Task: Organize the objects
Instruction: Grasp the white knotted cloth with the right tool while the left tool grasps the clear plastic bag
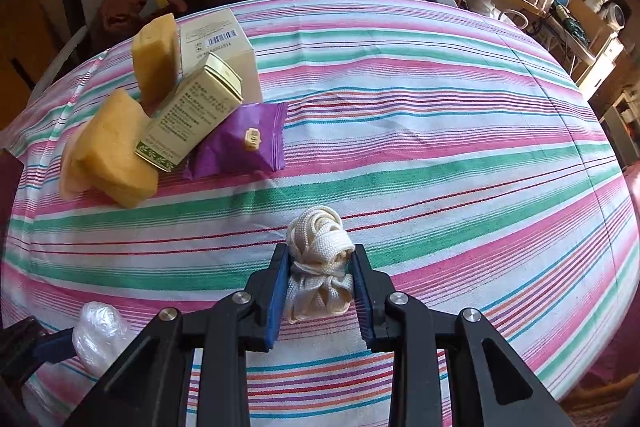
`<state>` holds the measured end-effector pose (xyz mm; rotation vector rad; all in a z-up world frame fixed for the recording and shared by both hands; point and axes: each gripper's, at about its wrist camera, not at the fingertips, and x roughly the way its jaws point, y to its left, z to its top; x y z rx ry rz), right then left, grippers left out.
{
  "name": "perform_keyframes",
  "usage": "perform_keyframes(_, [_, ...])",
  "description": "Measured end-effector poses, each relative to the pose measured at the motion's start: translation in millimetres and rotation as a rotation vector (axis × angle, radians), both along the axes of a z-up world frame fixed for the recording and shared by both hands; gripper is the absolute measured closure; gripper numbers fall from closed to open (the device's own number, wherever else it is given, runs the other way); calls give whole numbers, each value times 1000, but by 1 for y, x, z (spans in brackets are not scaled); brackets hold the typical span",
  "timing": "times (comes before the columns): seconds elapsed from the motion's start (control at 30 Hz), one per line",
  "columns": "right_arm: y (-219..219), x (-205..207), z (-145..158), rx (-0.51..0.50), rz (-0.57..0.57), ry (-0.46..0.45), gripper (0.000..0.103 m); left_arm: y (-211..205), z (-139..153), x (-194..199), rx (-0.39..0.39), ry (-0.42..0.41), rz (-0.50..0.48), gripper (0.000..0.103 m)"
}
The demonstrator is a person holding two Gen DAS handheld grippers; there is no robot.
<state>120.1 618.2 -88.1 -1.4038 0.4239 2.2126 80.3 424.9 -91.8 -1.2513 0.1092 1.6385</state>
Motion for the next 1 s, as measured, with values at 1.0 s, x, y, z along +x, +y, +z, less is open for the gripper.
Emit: perform_keyframes(1.0, [-82, -19, -2, -111, 292, 154, 73, -101, -5, -23, 89, 95, 120, 62])
